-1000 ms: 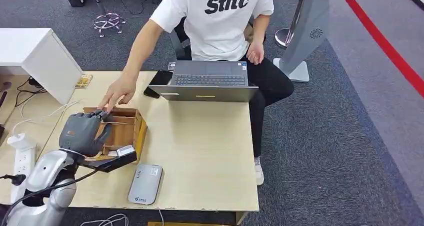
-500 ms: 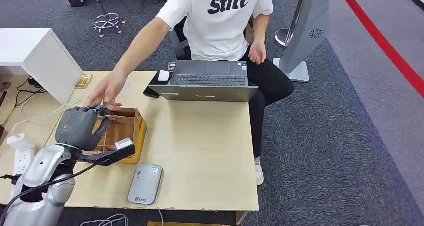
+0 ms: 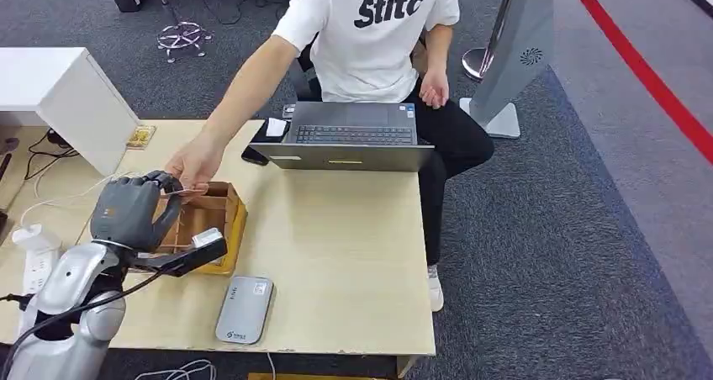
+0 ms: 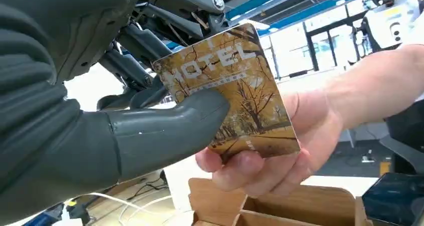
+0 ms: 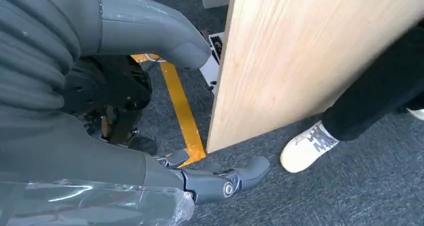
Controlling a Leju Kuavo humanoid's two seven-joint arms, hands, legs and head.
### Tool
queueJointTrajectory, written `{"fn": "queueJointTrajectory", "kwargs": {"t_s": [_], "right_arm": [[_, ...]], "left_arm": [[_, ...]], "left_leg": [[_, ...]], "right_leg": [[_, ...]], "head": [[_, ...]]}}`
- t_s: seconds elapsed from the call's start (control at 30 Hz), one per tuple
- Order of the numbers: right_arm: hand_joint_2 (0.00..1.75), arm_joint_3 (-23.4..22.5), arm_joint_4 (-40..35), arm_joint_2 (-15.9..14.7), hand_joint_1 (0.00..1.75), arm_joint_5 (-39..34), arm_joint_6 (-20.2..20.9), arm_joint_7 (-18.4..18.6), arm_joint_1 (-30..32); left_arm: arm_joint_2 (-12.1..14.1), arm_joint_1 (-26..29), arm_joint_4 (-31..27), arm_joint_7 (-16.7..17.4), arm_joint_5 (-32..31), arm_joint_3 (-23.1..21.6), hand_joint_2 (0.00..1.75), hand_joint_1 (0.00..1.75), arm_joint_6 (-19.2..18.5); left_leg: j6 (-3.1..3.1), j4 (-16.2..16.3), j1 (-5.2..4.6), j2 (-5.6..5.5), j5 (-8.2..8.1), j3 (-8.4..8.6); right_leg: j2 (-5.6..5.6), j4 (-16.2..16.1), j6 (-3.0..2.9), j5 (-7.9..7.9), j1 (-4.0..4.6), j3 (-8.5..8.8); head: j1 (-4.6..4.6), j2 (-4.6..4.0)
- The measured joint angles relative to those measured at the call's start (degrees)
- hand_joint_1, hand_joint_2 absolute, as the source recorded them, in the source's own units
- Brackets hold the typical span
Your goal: Pass the card to the sensor for recognition and then transmit it.
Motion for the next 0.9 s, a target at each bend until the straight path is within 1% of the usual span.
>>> {"fn": "queueJointTrajectory", "kwargs": {"t_s": [0.43, 0.47, 0.5, 0.53, 0.57, 0.9], "right_arm": [[1.75, 0.0, 0.0, 0.0, 0.0, 0.0, 0.0, 0.0, 0.1], [1.75, 0.0, 0.0, 0.0, 0.0, 0.0, 0.0, 0.0, 0.1], [1.75, 0.0, 0.0, 0.0, 0.0, 0.0, 0.0, 0.0, 0.1], [1.75, 0.0, 0.0, 0.0, 0.0, 0.0, 0.0, 0.0, 0.1], [1.75, 0.0, 0.0, 0.0, 0.0, 0.0, 0.0, 0.0, 0.1], [1.75, 0.1, -0.1, 0.0, 0.0, -0.4, -0.4, 0.0, 0.2]], "left_arm": [[-0.5, 0.0, -0.2, 0.0, 0.0, 0.1, 1.75, 1.75, 0.0], [-0.5, 0.0, -0.2, 0.0, 0.0, 0.1, 1.75, 1.69, 0.0], [-0.5, 0.0, -0.2, 0.0, 0.0, 0.1, 1.75, 1.68, 0.0], [-0.5, 0.0, -0.2, 0.0, 0.0, 0.1, 1.75, 1.5, 0.0], [-0.5, 0.0, -0.2, 0.0, 0.0, 0.1, 1.75, 0.0, 0.0], [-1.1, 0.6, -0.6, 0.1, -0.3, 0.6, 1.75, 0.0, 0.3]], "left_leg": [[0.0, 0.0, 0.0, 0.0, 0.0, -0.01], [0.0, 0.0, 0.0, 0.0, 0.0, -0.01], [0.0, 0.0, 0.0, 0.0, 0.0, -0.01], [0.0, 0.0, 0.0, 0.0, 0.0, -0.01], [0.0, 0.0, 0.0, 0.0, 0.0, -0.01], [0.0, 0.0, 0.0, -0.01, 0.0, -0.02]], "right_leg": [[0.0, 0.0, 0.0, 0.0, 0.0, 0.0], [0.0, 0.0, 0.0, 0.0, 0.0, 0.0], [0.0, 0.0, 0.0, 0.0, 0.0, 0.0], [0.01, 0.0, 0.0, 0.0, 0.0, 0.0], [0.01, 0.0, 0.0, 0.0, 0.0, -0.01], [-0.01, 0.0, 0.0, 0.0, 0.0, 0.0]], "head": [[0.0, 0.0], [0.0, 0.0], [0.0, 0.0], [0.0, 0.0], [0.0, 0.0], [-0.02, 0.0]]}}
